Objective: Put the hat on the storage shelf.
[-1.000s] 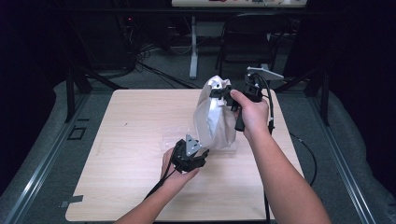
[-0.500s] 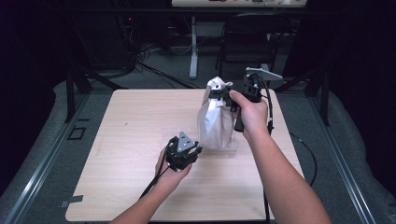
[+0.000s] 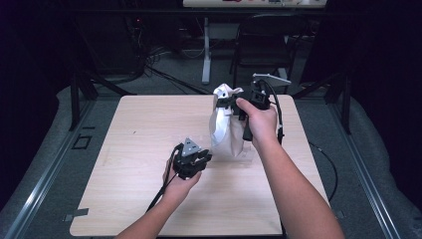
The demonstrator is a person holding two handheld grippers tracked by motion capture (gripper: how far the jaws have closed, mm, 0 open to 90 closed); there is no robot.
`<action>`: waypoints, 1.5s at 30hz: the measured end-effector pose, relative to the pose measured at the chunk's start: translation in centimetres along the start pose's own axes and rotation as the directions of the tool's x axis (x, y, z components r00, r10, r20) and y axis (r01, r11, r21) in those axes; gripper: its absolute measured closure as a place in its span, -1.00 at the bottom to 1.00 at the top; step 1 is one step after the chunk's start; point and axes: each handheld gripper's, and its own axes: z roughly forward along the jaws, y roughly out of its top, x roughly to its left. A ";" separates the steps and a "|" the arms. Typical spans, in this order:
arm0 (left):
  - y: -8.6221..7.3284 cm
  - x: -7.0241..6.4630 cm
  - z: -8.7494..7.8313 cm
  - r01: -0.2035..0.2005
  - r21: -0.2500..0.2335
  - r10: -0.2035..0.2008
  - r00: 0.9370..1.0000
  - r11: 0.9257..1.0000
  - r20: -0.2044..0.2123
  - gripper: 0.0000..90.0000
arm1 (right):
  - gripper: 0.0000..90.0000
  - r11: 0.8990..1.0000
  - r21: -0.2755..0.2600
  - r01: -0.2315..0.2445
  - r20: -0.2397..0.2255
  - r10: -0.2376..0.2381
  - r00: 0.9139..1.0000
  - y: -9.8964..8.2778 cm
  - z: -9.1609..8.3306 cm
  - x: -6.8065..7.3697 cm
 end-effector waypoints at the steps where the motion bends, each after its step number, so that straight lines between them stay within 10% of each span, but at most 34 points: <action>1: 0.0 0.1 0.0 0.005 0.003 -0.005 1.000 1.000 0.000 0.74 | 0.79 1.000 0.002 0.001 0.003 -0.001 1.000 0.0 0.0 0.0; 20: -1.4 1.2 -0.3 0.043 0.017 -0.043 0.999 0.999 -0.024 0.86 | 0.52 0.998 0.028 0.056 0.025 -0.057 0.998 -0.8 1.3 0.0; 45: -2.6 2.1 0.7 0.067 0.108 -0.065 0.998 0.992 -0.021 0.68 | 0.37 0.997 -0.025 0.069 0.030 -0.069 0.997 -0.6 -1.2 -1.4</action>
